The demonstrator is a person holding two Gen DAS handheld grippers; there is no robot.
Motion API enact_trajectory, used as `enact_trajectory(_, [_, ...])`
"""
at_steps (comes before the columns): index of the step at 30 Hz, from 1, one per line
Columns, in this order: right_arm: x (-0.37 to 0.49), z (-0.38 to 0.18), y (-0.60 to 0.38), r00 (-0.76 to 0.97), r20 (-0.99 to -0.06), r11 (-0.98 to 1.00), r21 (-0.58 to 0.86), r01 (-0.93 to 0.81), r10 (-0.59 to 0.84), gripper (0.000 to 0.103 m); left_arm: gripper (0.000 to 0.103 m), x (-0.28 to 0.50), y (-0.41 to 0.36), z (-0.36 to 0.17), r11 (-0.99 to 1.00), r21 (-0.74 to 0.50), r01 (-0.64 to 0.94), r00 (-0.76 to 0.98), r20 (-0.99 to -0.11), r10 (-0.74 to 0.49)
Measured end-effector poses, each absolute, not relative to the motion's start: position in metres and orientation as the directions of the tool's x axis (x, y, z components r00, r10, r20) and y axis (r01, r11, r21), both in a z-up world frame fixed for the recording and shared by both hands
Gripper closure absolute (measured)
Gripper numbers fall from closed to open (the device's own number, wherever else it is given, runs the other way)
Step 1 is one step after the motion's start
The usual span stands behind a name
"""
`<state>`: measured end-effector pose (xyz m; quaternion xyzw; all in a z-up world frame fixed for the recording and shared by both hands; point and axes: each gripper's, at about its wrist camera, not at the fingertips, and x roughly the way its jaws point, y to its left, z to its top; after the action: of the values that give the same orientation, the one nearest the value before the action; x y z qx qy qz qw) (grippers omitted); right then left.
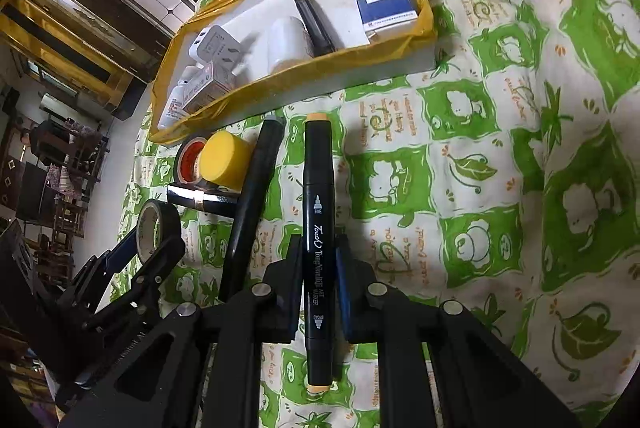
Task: Organize rigid objects
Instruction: 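Grasp the black tape roll with the left tool while the right tool holds the marker, then lift the tape roll with the left tool while the right tool lifts the marker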
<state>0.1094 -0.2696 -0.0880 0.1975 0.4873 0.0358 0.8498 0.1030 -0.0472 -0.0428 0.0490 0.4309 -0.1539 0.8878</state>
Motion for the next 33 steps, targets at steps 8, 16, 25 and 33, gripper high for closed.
enact_trajectory(8, [0.109, -0.086, -0.269, 0.525, -0.813, 0.923, 0.365, 0.125, 0.251, 0.089, 0.041, 0.102, -0.037, -0.036, 0.951, -0.116, 0.286, 0.584, -0.766, -0.269])
enact_trajectory(16, [0.109, -0.084, -0.269, 0.533, -0.808, 0.923, 0.366, 0.121, 0.251, 0.089, 0.041, 0.102, -0.041, -0.038, 0.959, -0.055, 0.279, 0.599, -0.77, -0.219])
enact_trajectory(25, [0.107, -0.077, -0.258, 0.545, -0.805, 0.939, 0.333, 0.087, 0.234, 0.089, 0.041, 0.101, -0.041, -0.038, 0.963, -0.027, 0.268, 0.611, -0.768, -0.191])
enact_trajectory(33, [0.11, -0.077, -0.258, 0.548, -0.804, 0.94, 0.329, 0.086, 0.231, 0.089, 0.041, 0.1, -0.043, -0.038, 0.963, -0.011, 0.271, 0.617, -0.766, -0.182])
